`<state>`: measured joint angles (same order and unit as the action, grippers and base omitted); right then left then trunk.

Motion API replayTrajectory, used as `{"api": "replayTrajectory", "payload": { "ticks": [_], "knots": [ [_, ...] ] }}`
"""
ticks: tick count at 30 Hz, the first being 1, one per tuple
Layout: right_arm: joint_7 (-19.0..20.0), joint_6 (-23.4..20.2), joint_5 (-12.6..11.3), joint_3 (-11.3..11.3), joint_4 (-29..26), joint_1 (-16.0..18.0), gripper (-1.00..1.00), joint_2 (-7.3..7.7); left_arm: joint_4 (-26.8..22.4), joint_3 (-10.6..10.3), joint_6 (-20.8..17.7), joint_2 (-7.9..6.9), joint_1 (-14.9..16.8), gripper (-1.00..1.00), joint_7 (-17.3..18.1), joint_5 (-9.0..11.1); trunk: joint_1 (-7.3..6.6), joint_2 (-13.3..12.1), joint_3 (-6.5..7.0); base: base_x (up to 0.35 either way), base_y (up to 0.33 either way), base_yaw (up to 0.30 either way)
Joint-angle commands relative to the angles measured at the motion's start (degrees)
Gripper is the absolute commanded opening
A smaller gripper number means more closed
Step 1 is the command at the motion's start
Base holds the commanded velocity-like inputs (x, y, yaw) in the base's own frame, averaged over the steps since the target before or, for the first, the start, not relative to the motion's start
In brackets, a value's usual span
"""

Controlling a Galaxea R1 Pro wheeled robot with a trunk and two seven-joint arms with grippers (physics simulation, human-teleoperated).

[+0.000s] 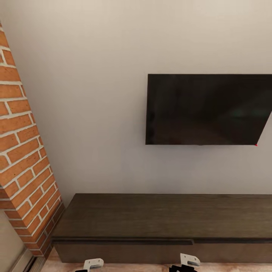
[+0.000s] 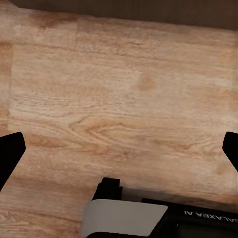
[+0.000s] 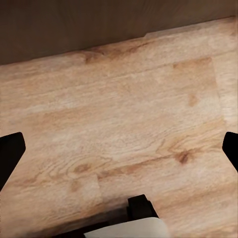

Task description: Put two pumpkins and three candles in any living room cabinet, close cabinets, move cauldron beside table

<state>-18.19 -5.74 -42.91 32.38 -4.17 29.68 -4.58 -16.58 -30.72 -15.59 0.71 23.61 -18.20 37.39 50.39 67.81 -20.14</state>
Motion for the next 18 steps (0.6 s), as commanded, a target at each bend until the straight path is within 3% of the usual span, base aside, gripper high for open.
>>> {"api": "replayTrajectory", "payload": {
  "ticks": [1,7,18],
  "knots": [
    [-0.35,-0.4,-0.24,0.49,-0.14,-0.03,1.0,-0.03,-0.09,-0.48,-0.19,-0.03,0.03,1.0,-0.44,0.53,-0.23,-0.37,0.12,-0.097,0.0,0.0],
    [-0.35,-0.28,-0.24,0.49,-0.15,-1.29,1.0,-0.15,-0.04,-0.48,-0.06,-0.05,0.03,1.0,-0.43,0.63,-1.55,-2.78,1.19,-0.142,0.0,0.0],
    [-0.37,-0.24,-0.31,0.46,-0.05,-3.24,1.0,0.17,0.33,-0.48,-0.05,-0.01,0.03,1.0,-0.43,0.67,-3.96,-7.19,3.17,-0.01,0.0,0.0]
  ]
}}
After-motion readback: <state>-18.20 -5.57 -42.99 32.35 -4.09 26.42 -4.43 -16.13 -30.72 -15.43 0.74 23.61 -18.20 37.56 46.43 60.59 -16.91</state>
